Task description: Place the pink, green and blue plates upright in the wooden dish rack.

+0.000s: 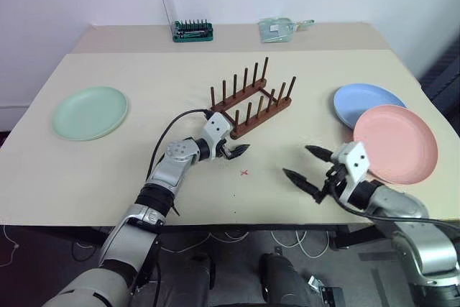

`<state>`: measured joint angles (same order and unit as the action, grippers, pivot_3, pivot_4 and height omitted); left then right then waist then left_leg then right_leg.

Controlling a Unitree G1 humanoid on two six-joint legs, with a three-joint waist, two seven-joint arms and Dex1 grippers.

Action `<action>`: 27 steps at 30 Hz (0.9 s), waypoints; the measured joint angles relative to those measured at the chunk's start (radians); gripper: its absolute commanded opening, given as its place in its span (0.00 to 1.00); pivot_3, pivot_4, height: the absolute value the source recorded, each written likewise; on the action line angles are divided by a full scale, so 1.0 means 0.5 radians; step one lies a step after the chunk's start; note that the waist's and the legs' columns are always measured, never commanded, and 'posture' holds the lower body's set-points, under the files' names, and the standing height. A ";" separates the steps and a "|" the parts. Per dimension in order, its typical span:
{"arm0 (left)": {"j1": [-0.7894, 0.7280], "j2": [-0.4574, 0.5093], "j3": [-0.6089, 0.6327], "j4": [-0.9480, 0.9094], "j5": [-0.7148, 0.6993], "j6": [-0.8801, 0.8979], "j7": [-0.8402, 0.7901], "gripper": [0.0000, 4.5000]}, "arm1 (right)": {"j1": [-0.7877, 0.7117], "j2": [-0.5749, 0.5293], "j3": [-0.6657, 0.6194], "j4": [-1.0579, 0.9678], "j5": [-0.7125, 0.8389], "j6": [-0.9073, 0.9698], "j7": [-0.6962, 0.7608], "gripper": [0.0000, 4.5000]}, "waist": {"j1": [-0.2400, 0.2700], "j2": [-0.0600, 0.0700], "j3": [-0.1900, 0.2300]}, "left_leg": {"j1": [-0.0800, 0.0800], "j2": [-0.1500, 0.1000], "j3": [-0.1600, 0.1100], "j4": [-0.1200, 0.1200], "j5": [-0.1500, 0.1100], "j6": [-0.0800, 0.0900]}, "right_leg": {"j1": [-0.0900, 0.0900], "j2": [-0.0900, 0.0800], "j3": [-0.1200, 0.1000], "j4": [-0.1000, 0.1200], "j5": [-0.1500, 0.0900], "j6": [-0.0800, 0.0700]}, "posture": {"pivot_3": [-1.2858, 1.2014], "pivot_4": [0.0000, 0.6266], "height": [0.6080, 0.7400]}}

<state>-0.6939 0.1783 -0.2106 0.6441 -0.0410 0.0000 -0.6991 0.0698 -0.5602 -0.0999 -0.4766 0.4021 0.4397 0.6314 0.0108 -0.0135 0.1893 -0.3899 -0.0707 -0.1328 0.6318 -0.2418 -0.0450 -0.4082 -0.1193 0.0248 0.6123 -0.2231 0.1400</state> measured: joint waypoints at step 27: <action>-0.054 0.255 -0.026 0.091 -0.030 -0.199 -0.695 0.99 | 0.052 -0.102 -0.014 -0.020 -0.093 0.114 -0.072 1.00 | -0.020 0.000 0.000 | 0.001 0.001 0.000 -0.002 -0.001 0.002 | -0.001 0.001 0.000 0.001 -0.001 0.001 | 0.52 0.24 1.00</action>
<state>-0.7209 0.3055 -0.2237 0.6898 -0.0562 -0.0996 -1.0467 0.0959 -0.6113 -0.1067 -0.4867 0.3555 0.4969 0.5956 0.0011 -0.0134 0.1890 -0.3895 -0.0703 -0.1330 0.6308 -0.2422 -0.0443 -0.4089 -0.1189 0.0247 0.6130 -0.2238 0.1406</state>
